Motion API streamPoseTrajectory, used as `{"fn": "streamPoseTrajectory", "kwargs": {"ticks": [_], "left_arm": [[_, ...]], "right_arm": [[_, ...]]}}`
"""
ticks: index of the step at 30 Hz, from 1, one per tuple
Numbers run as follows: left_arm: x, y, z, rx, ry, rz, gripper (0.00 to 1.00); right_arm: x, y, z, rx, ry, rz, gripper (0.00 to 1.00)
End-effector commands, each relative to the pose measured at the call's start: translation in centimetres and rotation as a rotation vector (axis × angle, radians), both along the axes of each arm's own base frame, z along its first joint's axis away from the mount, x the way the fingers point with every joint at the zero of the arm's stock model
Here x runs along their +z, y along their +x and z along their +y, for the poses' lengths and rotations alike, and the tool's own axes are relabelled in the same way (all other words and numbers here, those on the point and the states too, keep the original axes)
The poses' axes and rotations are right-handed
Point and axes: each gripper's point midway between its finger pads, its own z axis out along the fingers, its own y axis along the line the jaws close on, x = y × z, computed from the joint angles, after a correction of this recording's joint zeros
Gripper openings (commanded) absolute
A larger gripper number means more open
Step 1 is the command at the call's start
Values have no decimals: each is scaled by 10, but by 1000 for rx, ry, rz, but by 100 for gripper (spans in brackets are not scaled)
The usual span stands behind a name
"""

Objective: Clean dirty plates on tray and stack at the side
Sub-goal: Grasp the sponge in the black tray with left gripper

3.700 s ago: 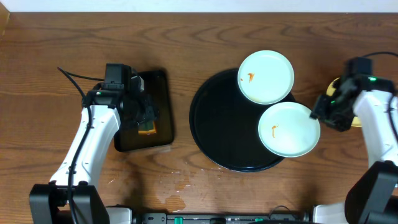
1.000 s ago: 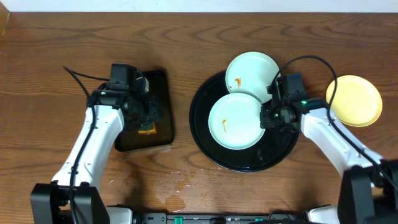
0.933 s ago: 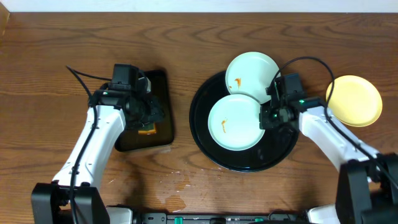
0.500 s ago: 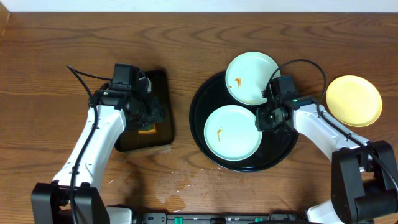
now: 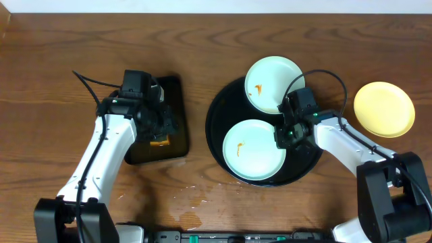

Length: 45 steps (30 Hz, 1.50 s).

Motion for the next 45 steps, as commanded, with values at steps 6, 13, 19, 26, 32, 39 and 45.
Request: {"fn": "streamPoseTrajectory", "kwargs": {"ticks": [6, 13, 19, 26, 32, 39, 45], "left_arm": [[3, 5, 11, -1, 68, -28, 53], [-17, 8, 32, 34, 188, -35, 53], [-56, 11, 42, 85, 240, -10, 53], [-96, 20, 41, 79, 246, 34, 35], [-108, 17, 41, 72, 245, 71, 8], [-46, 33, 39, 71, 226, -75, 8], [-24, 30, 39, 78, 220, -124, 24]], "right_arm": [[-13, 12, -32, -127, -154, -68, 1], [-11, 20, -38, -132, -181, -103, 1], [-11, 20, -37, -107, -186, -106, 1], [-11, 20, -38, -108, -187, -107, 1], [-11, 20, -38, -108, -186, -107, 1], [-12, 18, -38, -107, -189, -100, 1], [-12, 18, -38, -107, -189, -99, 1]]}}
